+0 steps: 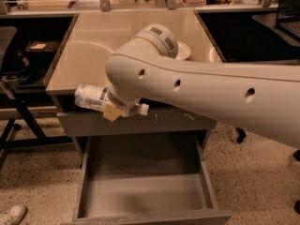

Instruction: Pick blue plastic bottle from middle drawer and place on counter

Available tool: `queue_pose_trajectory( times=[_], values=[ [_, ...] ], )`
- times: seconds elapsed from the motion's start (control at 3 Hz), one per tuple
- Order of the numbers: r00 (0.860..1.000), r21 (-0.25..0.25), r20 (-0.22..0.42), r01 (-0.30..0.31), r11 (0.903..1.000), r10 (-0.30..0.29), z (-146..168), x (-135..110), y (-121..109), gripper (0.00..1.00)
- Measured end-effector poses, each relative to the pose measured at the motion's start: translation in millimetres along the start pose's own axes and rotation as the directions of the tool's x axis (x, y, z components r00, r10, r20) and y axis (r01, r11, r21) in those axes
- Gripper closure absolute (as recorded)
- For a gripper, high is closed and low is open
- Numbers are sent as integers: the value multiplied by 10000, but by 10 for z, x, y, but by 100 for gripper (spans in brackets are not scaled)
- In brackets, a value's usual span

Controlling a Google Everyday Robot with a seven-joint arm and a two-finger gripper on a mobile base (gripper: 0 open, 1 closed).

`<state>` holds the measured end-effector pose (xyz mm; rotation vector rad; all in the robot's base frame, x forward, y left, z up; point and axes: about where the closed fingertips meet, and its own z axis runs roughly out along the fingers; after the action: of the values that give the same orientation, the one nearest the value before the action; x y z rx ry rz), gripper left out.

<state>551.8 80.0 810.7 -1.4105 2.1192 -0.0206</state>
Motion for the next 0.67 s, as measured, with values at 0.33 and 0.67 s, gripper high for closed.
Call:
queue_pose_trajectory(
  times=[0.33,0.67],
  values=[
    [9977,338,-10,-675,9971,675,-76,-195,-368,100],
    [9920,343,-241,-1234,9918,1242,-19,-346,-691,100]
  ],
)
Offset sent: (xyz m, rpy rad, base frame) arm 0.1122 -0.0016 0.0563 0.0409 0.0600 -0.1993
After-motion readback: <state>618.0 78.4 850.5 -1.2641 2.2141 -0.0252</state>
